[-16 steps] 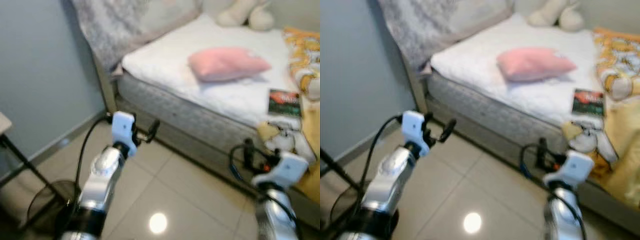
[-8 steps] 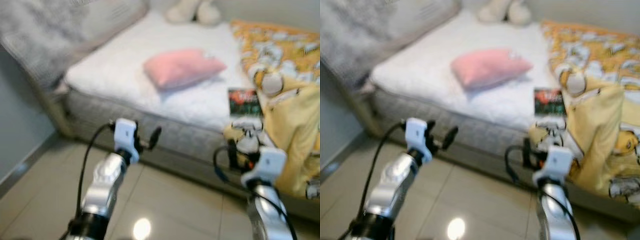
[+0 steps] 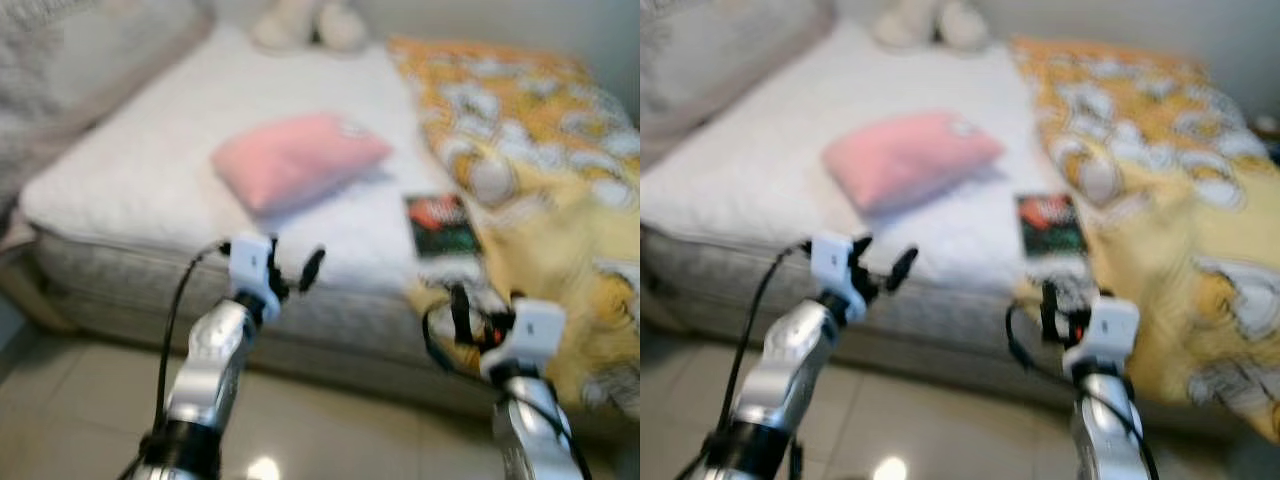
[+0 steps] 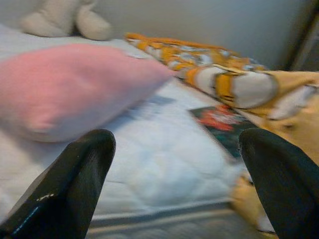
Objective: Clean up the room
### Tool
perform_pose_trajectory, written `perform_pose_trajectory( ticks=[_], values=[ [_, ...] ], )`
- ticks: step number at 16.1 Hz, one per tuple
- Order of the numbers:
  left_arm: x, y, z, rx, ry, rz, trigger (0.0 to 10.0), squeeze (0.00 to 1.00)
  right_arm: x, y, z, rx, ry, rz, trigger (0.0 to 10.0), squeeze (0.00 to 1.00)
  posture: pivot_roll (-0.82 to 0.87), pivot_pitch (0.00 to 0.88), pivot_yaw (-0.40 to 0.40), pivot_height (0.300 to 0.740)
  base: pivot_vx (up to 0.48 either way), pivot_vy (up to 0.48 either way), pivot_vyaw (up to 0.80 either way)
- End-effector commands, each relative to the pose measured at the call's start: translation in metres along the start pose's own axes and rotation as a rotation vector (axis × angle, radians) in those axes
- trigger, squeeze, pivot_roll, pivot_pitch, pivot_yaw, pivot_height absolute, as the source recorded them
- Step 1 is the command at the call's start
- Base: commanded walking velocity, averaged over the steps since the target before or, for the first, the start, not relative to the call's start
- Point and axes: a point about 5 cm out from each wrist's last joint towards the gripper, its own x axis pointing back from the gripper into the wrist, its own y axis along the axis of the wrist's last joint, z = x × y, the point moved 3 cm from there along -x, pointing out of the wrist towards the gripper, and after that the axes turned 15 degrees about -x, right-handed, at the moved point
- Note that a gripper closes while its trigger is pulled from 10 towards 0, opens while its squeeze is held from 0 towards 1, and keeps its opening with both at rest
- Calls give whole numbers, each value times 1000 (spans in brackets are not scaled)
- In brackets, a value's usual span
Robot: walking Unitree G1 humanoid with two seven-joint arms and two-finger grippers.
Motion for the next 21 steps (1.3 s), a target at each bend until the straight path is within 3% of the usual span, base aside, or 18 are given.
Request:
perform_pose_trajectory(
  ticks=[1,2,4,7,12,21],
  values=[
    [3,-1,6,-6,9,5,10000,0,-1,0,6,-8,21,-2,10000,0,-37,0,-22,740,465,0,0],
    [4,-7,12,-36,66,47,10000,0,-3,0,5,-6,33,7,10000,0,-32,0,-28,740,0,0,0],
    [3,-5,13,-15,75,35,10000,0,-4,-1,9,-8,55,16,10000,0,-25,0,-34,740,0,0,0],
    [1,7,10,-23,60,-32,10000,0,-5,-5,14,-4,61,25,10000,0,-18,0,-36,740,105,0,138],
    [-2,14,5,-66,35,-46,10000,0,-9,-4,13,-4,39,18,10000,0,-17,0,-31,740,480,0,489],
    [-3,18,-9,-142,-41,-58,10000,0,-10,-9,12,-38,13,36,10000,0,-18,0,-22,740,477,0,-87]
  ],
)
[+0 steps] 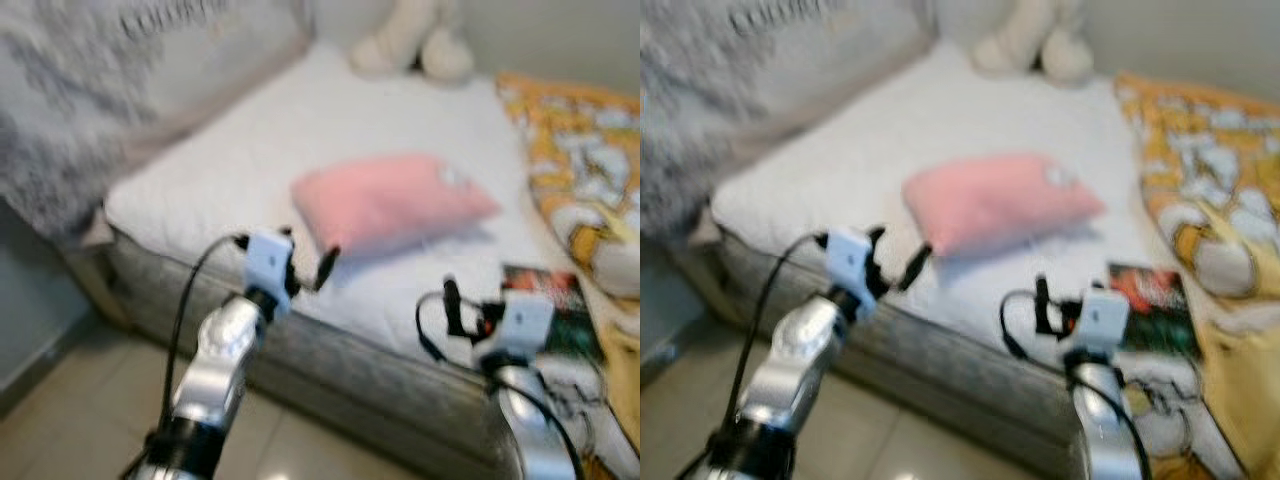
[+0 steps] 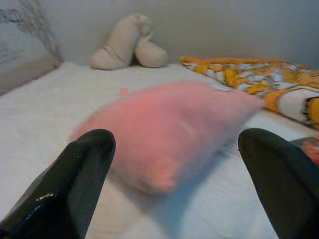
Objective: Clean up the room
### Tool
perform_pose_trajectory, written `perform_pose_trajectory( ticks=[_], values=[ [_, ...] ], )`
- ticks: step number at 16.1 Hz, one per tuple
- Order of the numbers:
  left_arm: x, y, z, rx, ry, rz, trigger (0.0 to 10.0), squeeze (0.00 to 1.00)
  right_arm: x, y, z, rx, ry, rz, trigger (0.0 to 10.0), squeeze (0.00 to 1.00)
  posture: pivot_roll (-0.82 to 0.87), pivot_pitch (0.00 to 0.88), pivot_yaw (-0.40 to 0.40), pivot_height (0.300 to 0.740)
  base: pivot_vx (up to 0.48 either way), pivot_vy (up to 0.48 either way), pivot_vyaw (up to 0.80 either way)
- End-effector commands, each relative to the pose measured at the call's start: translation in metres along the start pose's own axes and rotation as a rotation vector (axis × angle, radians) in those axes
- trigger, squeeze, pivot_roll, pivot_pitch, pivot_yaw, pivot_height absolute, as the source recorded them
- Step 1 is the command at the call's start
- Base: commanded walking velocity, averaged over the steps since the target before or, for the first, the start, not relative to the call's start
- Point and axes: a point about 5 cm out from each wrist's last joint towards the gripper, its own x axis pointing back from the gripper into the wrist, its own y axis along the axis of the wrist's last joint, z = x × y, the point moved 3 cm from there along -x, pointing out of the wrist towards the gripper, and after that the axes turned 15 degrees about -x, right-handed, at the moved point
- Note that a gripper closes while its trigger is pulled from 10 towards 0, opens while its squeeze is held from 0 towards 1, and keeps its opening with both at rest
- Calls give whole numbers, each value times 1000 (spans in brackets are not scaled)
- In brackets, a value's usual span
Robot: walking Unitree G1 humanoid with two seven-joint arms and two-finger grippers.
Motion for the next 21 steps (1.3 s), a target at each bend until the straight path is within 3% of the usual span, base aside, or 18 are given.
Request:
perform_pose_trajectory(
  ticks=[1,6,21],
  values=[
    [2,1,4,-15,3,-2,10000,0,0,-4,4,-10,5,20,10000,0,-19,0,-20,740,469,0,-781],
    [0,-5,5,-29,24,46,10000,0,0,1,4,10,3,-15,10000,0,-20,0,-20,740,151,0,-311],
    [1,-2,6,8,71,23,10000,0,-8,1,3,54,22,6,10000,0,-12,0,-32,740,27,-17,-405]
  ],
)
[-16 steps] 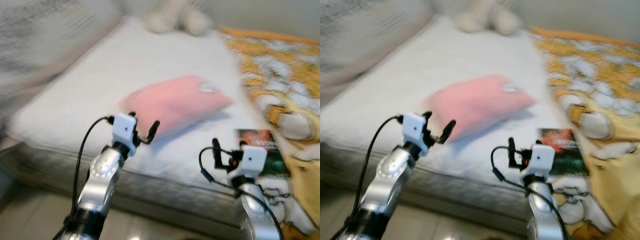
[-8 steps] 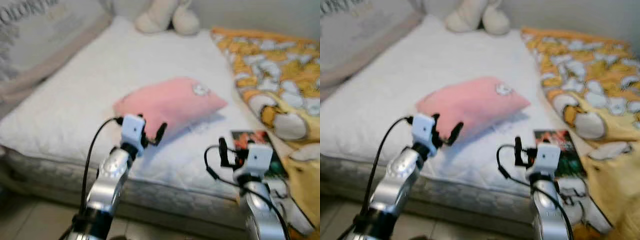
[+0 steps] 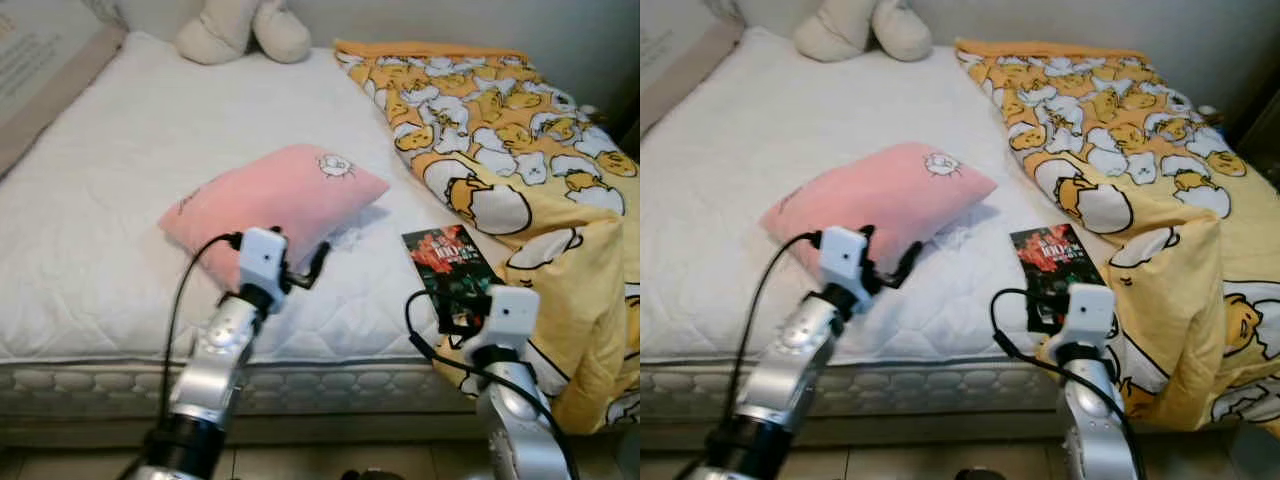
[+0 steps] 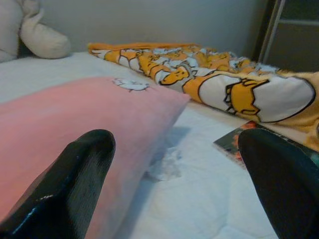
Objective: Clean up the room
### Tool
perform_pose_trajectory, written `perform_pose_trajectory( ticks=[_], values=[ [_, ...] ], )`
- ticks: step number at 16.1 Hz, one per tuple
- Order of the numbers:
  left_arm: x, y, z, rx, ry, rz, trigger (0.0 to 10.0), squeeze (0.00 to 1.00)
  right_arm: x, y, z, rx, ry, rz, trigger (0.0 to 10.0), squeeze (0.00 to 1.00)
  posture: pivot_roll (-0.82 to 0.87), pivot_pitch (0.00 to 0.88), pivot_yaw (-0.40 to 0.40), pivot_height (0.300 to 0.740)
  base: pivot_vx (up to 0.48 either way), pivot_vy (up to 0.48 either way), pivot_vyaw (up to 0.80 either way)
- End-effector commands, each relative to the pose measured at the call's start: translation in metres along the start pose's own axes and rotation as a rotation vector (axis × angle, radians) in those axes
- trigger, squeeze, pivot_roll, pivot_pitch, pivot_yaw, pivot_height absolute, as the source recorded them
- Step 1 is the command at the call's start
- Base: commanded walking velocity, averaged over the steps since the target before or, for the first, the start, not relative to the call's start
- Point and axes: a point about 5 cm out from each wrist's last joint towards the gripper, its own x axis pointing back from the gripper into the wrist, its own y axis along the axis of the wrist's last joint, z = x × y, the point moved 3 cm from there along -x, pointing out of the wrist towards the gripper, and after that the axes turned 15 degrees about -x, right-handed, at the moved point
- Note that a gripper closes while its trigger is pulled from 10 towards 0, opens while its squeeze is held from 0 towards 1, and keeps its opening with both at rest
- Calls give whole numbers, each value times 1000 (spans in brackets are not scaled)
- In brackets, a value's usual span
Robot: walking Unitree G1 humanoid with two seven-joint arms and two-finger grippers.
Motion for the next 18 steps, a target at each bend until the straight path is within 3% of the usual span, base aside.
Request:
perform_pose_trajectory(
  ticks=[1,6,10,14,18],
  values=[
    [2,1,8,13,44,-7,10000,0,-3,2,1,0,5,-3,10000,0,-11,0,-32,740,401,-255,0],
    [4,-7,10,20,102,53,10000,0,-4,-1,3,3,26,13,10000,0,-6,0,-40,740,401,-49,0],
    [4,-5,9,-4,109,46,10000,0,-4,0,3,10,30,16,10000,0,-3,0,-44,740,0,0,0],
    [6,-4,18,-1,185,59,10000,0,-5,-1,3,4,26,15,10000,0,2,0,-46,740,0,0,573],
    [1,10,11,-41,122,-5,10000,0,-3,-2,1,2,19,18,10000,0,-5,0,-40,740,0,0,0]
  ],
)
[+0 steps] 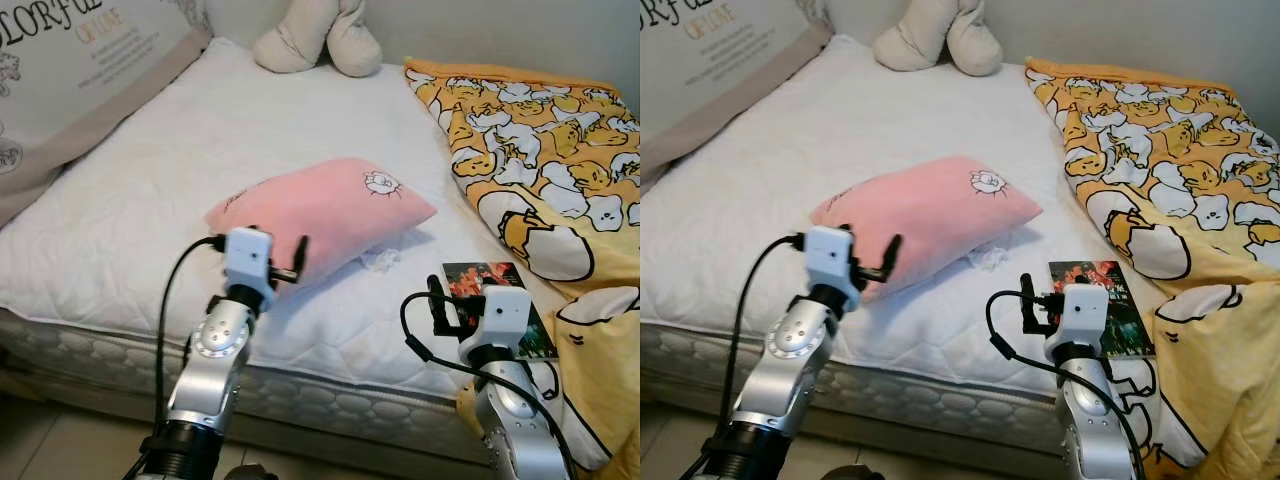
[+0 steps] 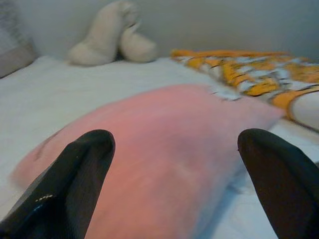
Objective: Clean up the room
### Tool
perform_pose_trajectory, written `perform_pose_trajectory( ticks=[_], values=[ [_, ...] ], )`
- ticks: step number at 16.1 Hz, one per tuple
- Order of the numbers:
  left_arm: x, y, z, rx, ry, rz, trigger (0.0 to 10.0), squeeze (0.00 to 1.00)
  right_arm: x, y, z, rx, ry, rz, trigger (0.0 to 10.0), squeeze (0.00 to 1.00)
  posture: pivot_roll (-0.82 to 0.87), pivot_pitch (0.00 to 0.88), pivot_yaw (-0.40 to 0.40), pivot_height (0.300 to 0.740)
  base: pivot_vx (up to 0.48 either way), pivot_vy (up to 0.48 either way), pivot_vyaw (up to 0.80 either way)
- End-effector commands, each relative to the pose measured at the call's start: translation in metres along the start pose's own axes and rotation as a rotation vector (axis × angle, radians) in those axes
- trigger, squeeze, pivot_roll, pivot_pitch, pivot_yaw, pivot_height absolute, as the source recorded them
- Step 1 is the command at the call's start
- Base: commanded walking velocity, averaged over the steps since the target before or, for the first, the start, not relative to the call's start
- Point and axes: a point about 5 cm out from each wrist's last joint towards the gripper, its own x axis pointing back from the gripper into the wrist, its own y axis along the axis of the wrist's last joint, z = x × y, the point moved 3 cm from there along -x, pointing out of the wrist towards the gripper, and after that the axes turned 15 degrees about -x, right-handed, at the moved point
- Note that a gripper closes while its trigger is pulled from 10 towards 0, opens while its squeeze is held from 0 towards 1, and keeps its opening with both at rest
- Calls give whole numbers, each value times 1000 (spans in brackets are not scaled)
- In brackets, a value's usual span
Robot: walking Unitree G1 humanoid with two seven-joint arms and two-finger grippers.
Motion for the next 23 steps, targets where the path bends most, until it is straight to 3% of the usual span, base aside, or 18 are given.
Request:
perform_pose_trajectory(
  ticks=[1,2,4,10,12,16,20,21,23],
  values=[
    [-3,14,-2,-46,-21,-57,10000,0,-1,3,-3,-2,-15,-10,10000,0,-6,0,-40,740,480,0,0],
    [-5,28,-5,-88,-31,-116,10000,0,-1,4,-5,-2,-27,-16,10000,0,-10,0,-34,740,480,0,0],
    [-6,34,-6,-61,-33,-129,10000,0,-2,5,-8,-9,-48,-21,10000,0,-12,0,-31,740,480,0,0],
    [-5,30,-7,-24,-44,-103,10000,0,-8,4,-14,-14,-70,10,10000,0,-6,0,-32,740,480,0,0],
    [-5,31,-7,22,-41,-105,10000,0,-11,4,-15,-11,-66,20,10000,0,1,0,-35,740,412,167,0],
    [-4,31,-3,31,-21,-104,10000,0,-17,3,-16,-9,-50,47,10000,0,13,0,-36,740,0,0,0],
    [0,35,-2,29,-26,-110,10000,0,-34,-2,-16,-42,-40,109,10000,0,33,0,-34,740,0,0,0],
    [8,36,5,5,-15,-101,10000,0,-46,-7,-16,-63,-42,165,10000,0,82,0,-32,740,0,0,0],
    [19,37,15,-26,1,-90,10000,0,-52,-15,-16,-74,-44,204,10000,0,140,0,-31,740,0,0,0]
  ],
)
